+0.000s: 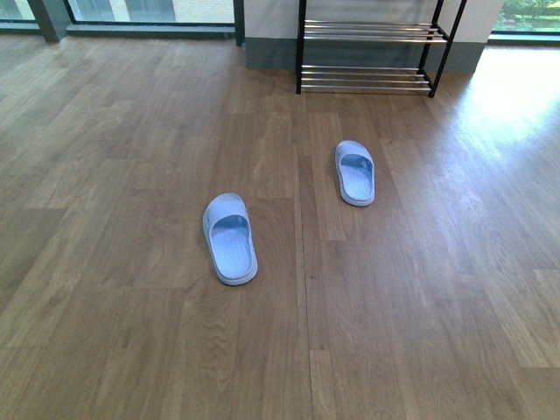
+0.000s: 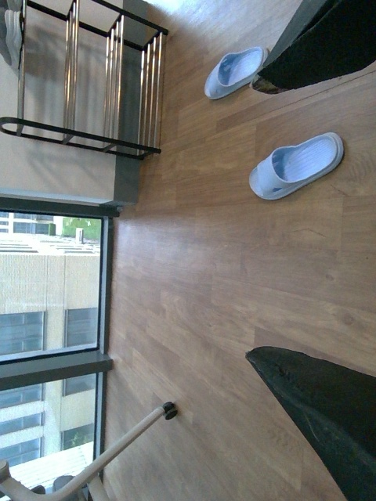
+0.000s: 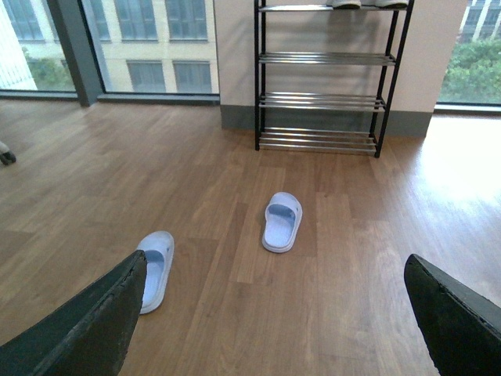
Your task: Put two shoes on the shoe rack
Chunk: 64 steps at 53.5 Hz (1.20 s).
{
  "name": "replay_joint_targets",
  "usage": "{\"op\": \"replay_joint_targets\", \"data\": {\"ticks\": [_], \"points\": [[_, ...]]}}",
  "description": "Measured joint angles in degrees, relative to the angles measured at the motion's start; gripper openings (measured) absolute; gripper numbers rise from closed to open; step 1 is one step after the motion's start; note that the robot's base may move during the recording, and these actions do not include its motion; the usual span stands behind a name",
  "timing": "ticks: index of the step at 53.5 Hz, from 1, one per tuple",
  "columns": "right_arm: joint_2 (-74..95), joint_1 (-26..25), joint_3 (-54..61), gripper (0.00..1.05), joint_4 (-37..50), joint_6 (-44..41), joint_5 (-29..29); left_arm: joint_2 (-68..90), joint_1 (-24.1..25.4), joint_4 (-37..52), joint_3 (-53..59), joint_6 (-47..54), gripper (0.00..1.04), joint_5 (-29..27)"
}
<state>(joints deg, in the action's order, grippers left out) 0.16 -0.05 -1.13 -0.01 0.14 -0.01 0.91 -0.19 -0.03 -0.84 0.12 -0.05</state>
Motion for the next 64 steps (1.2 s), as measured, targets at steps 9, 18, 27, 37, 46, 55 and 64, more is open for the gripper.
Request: {"op": "replay_joint_targets", "data": {"ticks": [9, 18, 27, 37, 46, 55, 64], "points": [[0.02, 0.00, 0.00, 0.95, -0.02, 0.00, 0.00, 0.00, 0.00, 0.00, 0.00, 0.00, 0.95, 0.00], [0.02, 0.00, 0.00, 0.95, -0.02, 0.02, 0.00, 0.00, 0.00, 0.00, 0.00, 0.00, 0.95, -0.02], [0.02, 0.00, 0.00, 0.95, -0.02, 0.00, 0.00, 0.00, 0.00, 0.00, 0.00, 0.00, 0.95, -0.02], [0.02, 0.00, 0.00, 0.95, -0.02, 0.00, 0.00, 0.00, 0.00, 0.00, 0.00, 0.00, 0.95, -0.02], [0.00, 0.00, 0.00, 0.95, -0.02, 0.02, 0.02, 0.00, 0.00, 0.00, 0.00, 0.00, 0.95, 0.00], [0.09, 0.00, 0.00, 0.95, -0.02, 0.00, 0.02, 2.56, -1.29, -4.17, -1.64, -5.07, 0.95, -4.66], [0.09, 0.00, 0.00, 0.95, -0.02, 0.00, 0.04, 48.63, -5.57, 12.57, -16.02, -34.86, 0.95, -0.83]]}}
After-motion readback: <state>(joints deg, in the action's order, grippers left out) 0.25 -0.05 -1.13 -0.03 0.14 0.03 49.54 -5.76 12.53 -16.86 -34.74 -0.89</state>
